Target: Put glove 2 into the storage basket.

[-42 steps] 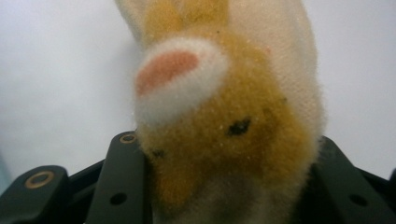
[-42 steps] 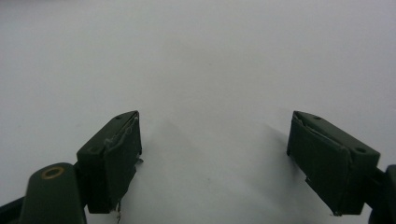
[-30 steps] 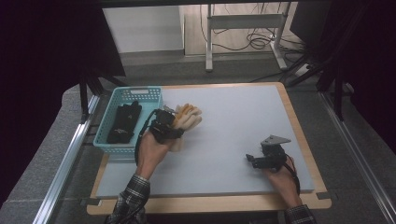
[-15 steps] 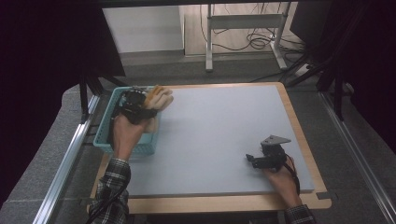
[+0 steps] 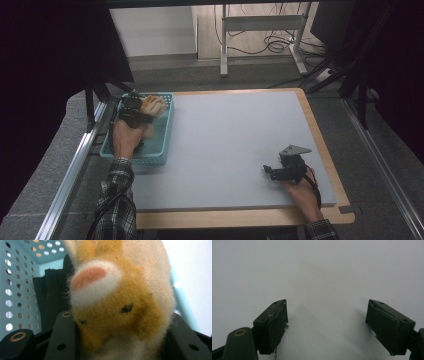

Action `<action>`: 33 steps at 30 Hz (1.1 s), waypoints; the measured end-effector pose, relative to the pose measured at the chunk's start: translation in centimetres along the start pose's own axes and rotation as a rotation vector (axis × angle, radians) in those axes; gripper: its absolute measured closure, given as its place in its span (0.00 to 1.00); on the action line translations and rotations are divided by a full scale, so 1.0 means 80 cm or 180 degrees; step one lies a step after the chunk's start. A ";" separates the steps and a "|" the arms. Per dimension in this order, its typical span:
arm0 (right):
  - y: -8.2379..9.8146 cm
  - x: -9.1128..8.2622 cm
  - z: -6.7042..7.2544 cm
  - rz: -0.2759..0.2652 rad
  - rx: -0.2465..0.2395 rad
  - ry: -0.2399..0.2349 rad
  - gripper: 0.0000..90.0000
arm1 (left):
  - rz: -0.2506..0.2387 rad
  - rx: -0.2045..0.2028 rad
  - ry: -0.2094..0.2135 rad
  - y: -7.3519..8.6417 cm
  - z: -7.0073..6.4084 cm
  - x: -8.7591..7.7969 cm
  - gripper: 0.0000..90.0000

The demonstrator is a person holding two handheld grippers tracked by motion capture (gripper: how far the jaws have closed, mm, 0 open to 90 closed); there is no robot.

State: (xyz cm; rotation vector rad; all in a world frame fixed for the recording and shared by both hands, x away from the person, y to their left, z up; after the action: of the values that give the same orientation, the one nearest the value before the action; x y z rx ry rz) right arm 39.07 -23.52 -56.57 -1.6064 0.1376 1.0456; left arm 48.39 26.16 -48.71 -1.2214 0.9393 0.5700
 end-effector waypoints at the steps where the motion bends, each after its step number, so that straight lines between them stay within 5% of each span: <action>1: 0.000 0.000 0.000 0.0000 -0.0001 0.0002 0.19 | 0.0036 0.0007 0.0014 0.000 0.002 0.009 0.59; 13: 0.000 0.000 0.000 0.0003 -0.0001 -0.0003 0.19 | 0.0510 0.0158 0.0080 -0.005 -0.014 0.071 0.55; 19: 0.000 0.000 0.000 0.0003 -0.0002 -0.0005 0.19 | 0.0773 0.0250 0.0283 0.010 -0.021 0.089 0.33; 23: 0.000 0.000 0.000 0.0004 -0.0001 -0.0004 0.19 | 0.0629 0.0204 0.0369 0.009 -0.015 0.069 0.13; 28: 0.000 0.000 0.000 0.0005 -0.0001 -0.0003 0.19 | 0.0252 0.0273 0.0372 0.003 -0.006 0.026 0.12; 31: 0.000 0.000 0.000 0.0004 -0.0003 -0.0001 0.19 | 0.0024 0.0179 0.0191 0.003 0.006 0.006 0.27; 33: 0.000 0.000 0.000 0.0005 -0.0002 -0.0002 0.19 | 0.0059 0.0126 0.0060 0.007 0.014 0.006 0.55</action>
State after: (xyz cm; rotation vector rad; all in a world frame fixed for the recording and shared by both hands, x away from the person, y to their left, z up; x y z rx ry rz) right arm 39.07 -23.53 -56.57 -1.6068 0.1380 1.0475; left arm 48.52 27.35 -49.37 -1.1857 0.9744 0.5528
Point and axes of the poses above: each handheld gripper's, and its own axes: x roughly forward along the jaws, y roughly out of its underside, z roughly to its left, the point moved 5 cm from there along x, roughly forward along the jaws, and after that the axes turned 8 degrees about x, right-handed, at the moved point
